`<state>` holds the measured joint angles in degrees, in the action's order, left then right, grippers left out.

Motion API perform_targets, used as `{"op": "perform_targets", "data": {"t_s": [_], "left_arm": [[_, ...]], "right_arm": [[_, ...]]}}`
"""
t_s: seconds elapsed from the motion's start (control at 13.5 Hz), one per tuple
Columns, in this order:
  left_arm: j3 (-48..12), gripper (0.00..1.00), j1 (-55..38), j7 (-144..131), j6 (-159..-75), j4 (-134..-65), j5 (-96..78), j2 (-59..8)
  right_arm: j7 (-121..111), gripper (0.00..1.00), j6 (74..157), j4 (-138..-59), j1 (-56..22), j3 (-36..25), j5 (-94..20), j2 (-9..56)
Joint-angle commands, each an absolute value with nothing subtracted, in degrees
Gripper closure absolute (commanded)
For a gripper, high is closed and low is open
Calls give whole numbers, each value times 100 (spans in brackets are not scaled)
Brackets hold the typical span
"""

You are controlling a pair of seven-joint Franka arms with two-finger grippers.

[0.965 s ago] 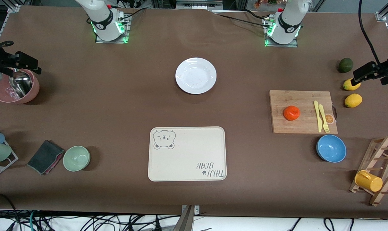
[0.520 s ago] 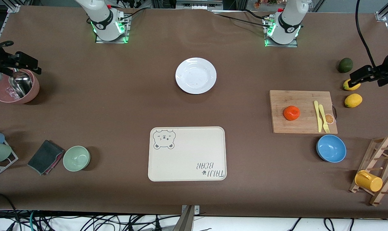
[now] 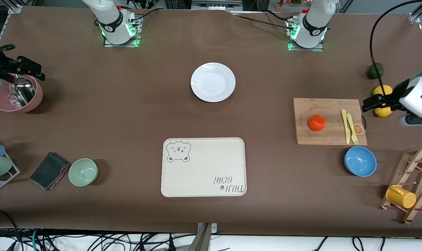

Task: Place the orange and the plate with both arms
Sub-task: 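Reach the left gripper down to the orange on the cutting board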

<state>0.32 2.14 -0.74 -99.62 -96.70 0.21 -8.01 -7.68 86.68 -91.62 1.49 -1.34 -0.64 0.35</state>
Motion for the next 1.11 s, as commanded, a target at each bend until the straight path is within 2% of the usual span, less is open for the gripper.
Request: {"op": "perform_targets", "data": {"t_s": [0.0, 0.15, 0.37, 0.59, 0.82, 1.04], "left_arm": [[-18, 0, 255, -44, -10440, -10115, -88, -869], [-26, 0, 141, -43, -10660, -10300, -79, -1106], [-44, 0, 132, -53, -11835, -11116, -105, -1125], [-62, 0, -8, -114, -12540, -11591, -158, -1388], [-70, 0, -53, -132, -13541, -12425, -429, -1555], [-70, 0, -70, -106, -13728, -12612, -475, -1643]], "right_arm": [[-844, 0, 8710, -9211, 158, -123, -26, -9], [-844, 0, 8710, -9211, 158, -123, -26, -9], [-844, 0, 8710, -9211, 158, -123, -26, 0], [-844, 0, 8683, -9202, 167, -123, -35, 9], [-835, 0, 8701, -9202, 158, -123, -44, 9], [-844, 0, 8684, -9211, 167, -132, -44, 9]]}}
